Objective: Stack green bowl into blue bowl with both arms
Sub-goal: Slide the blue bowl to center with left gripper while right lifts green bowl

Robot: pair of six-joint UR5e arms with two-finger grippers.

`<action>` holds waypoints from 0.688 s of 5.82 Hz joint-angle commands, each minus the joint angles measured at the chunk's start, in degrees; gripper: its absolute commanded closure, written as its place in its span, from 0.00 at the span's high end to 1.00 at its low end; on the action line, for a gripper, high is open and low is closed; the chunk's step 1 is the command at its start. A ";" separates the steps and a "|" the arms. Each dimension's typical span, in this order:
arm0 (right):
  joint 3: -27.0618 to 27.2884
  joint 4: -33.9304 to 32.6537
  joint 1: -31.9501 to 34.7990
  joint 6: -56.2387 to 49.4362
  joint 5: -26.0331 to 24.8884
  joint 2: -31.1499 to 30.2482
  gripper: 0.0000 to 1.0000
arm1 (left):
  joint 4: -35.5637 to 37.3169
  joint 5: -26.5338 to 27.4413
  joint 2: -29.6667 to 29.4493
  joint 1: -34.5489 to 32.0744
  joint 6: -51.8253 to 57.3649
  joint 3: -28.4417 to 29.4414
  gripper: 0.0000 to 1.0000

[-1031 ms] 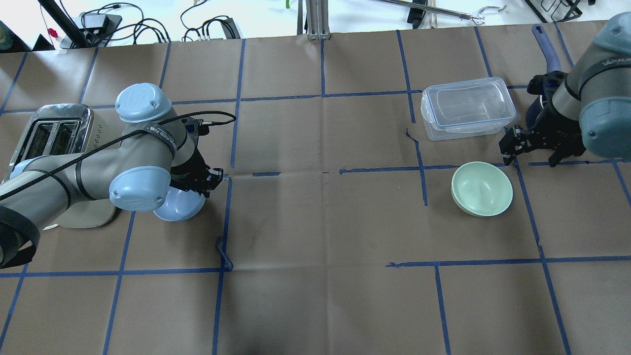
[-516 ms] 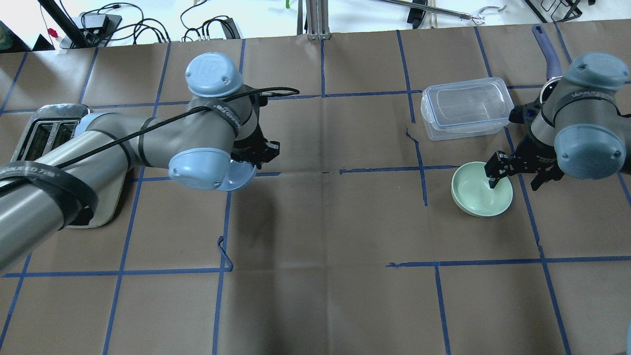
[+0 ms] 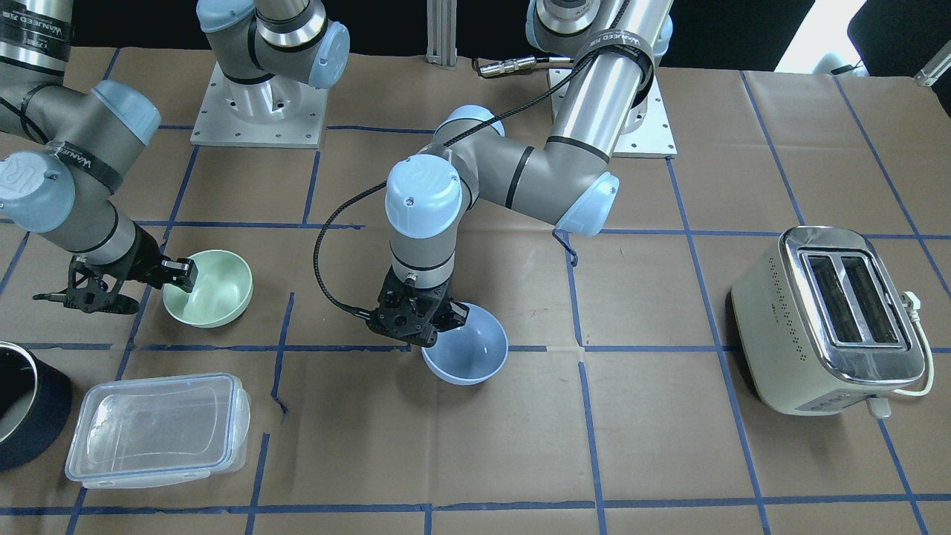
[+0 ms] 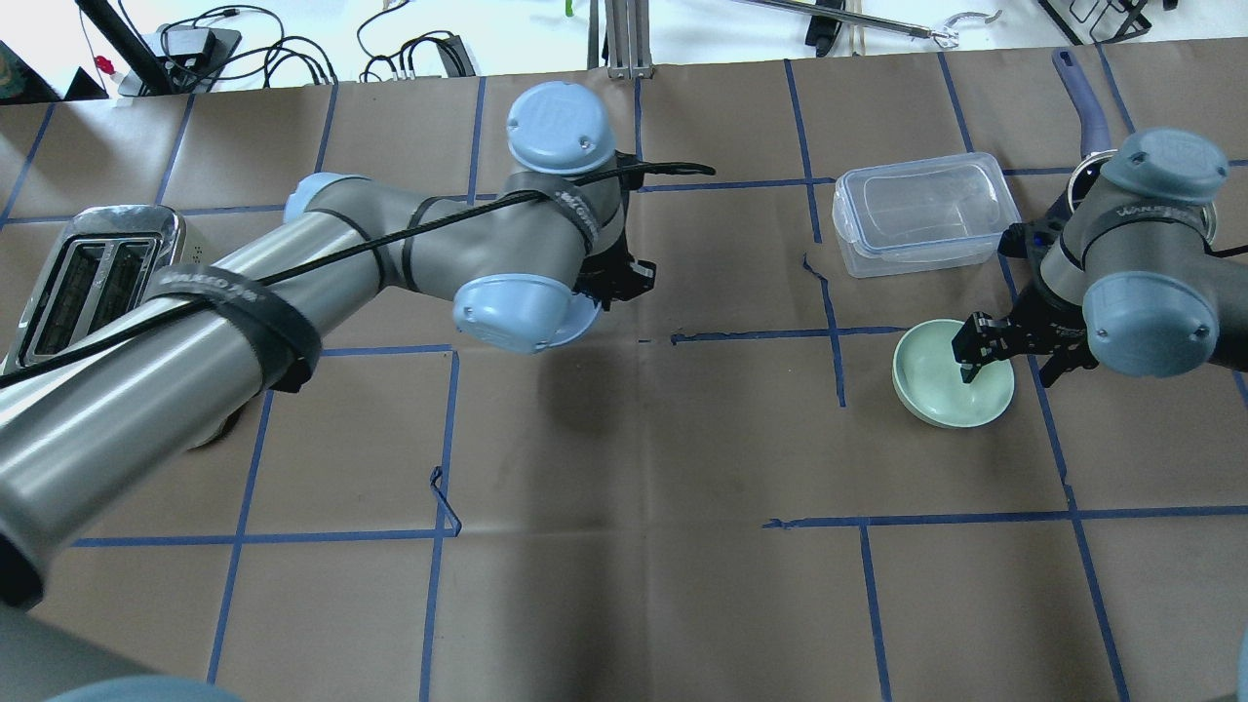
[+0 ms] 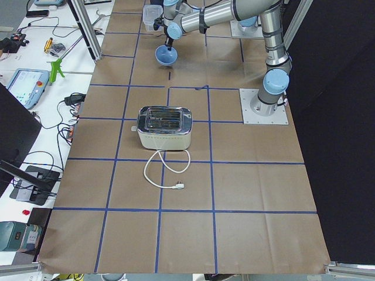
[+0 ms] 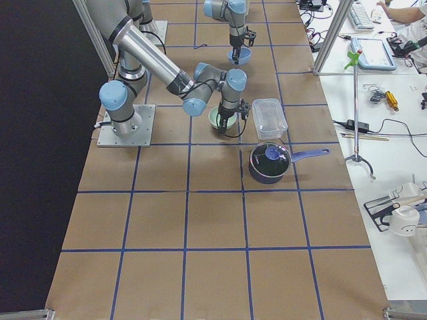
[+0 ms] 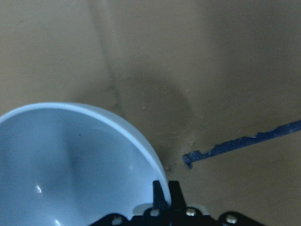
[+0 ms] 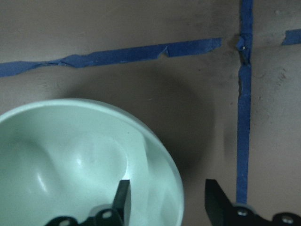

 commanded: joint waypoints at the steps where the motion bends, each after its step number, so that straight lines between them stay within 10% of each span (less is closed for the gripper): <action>1: -0.43 0.03 0.06 0.03 0.03 -0.51 0.08 | -0.32 0.02 -0.87 -1.38 0.43 0.49 0.23; 2: -0.87 0.38 0.06 1.59 0.21 -0.86 0.08 | -0.33 -0.42 -1.30 -1.38 0.25 0.31 0.90; 4: -12.49 14.09 0.59 2.49 0.29 -2.36 0.07 | -5.12 -1.83 5.24 -0.34 0.16 0.66 0.98</action>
